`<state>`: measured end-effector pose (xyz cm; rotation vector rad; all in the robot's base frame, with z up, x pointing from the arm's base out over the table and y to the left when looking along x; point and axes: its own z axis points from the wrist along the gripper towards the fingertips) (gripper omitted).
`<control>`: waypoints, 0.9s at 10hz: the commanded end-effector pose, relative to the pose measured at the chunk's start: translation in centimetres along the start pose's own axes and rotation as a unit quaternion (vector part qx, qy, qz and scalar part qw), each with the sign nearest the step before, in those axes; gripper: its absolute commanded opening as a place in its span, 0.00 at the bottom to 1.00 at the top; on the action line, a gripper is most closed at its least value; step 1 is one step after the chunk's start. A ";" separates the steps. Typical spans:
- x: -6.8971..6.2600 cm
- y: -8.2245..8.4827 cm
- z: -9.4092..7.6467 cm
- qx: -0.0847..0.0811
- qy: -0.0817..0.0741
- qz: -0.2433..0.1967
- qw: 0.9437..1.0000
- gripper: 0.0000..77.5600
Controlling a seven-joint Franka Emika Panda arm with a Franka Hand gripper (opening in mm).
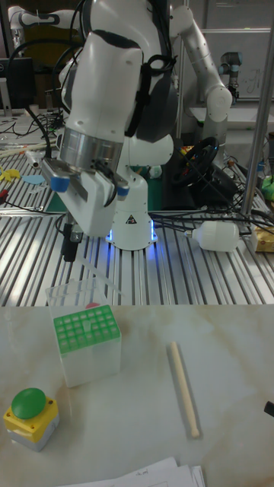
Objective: Insert a large pipette tip into the holder for large pipette tips
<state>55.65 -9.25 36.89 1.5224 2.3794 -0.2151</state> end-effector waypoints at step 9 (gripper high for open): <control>-1.5 -1.3 1.9 0.005 -0.066 -0.014 0.998 0.02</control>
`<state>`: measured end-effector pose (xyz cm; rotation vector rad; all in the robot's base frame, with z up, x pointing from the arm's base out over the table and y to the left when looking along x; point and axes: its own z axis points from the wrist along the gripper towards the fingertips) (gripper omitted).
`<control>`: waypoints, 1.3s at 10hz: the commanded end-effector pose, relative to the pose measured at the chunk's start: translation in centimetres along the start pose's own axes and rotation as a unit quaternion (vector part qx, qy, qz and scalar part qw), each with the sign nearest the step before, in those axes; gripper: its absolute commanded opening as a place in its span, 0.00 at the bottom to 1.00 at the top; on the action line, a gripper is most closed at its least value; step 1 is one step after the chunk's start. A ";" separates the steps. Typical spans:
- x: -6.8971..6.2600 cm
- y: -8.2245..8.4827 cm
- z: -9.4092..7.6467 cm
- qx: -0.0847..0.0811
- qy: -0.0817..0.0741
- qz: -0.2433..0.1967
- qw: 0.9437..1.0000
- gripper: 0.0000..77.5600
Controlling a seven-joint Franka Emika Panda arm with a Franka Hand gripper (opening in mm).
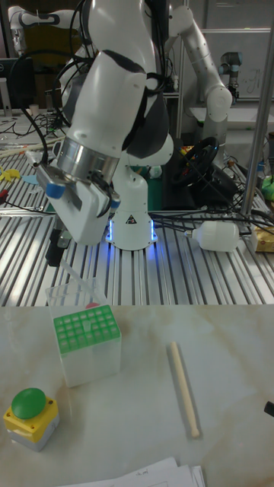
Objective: Insert a large pipette tip into the holder for large pipette tips
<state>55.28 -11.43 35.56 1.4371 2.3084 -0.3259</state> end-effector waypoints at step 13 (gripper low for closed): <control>0.2 -0.2 2.0 -0.004 -0.046 -0.006 0.999 0.02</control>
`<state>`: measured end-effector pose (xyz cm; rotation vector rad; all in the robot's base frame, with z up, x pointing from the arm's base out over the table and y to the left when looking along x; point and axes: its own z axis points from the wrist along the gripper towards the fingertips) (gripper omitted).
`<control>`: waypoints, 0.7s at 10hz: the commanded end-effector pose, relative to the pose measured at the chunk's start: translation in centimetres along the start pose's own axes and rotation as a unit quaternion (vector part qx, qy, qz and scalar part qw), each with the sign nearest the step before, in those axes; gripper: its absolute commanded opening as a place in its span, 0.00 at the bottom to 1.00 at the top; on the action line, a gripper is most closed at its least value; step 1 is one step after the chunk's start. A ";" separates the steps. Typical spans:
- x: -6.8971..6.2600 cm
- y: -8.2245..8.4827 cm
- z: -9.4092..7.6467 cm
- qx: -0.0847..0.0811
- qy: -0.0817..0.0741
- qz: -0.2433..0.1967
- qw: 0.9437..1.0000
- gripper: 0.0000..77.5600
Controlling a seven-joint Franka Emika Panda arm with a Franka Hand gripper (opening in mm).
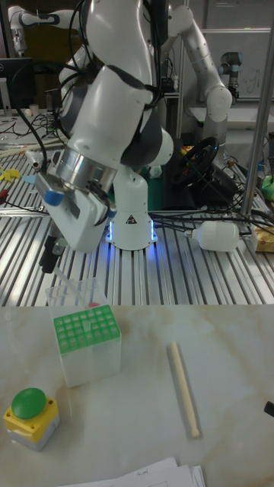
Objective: Insert a large pipette tip into the holder for large pipette tips
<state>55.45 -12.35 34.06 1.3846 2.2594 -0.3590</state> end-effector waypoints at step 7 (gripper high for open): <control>1.1 0.0 0.9 0.001 -0.021 0.002 1.000 0.02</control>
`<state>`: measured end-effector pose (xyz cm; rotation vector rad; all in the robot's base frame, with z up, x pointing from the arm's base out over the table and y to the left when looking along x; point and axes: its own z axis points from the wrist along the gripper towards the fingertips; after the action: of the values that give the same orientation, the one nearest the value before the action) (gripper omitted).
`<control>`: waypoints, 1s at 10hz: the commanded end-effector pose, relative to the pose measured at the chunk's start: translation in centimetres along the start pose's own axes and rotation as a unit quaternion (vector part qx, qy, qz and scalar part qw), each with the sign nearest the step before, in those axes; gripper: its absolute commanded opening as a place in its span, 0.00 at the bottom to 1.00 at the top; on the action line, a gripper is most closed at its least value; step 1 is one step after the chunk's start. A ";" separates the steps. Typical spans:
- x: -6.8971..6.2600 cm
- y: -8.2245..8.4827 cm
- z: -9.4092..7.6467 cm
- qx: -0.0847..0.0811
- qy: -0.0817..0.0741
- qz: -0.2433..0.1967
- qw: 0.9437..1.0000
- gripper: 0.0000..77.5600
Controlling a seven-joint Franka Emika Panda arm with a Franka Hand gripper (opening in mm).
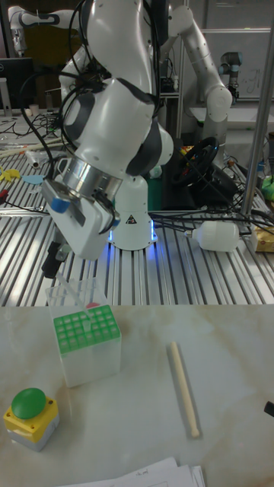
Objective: Insert a large pipette tip into the holder for large pipette tips
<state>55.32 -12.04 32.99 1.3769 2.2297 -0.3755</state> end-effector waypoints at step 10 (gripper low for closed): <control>1.9 -0.5 1.1 -0.001 -0.010 -0.015 1.000 0.02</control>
<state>54.46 -11.45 30.90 1.3396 2.2354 -0.3959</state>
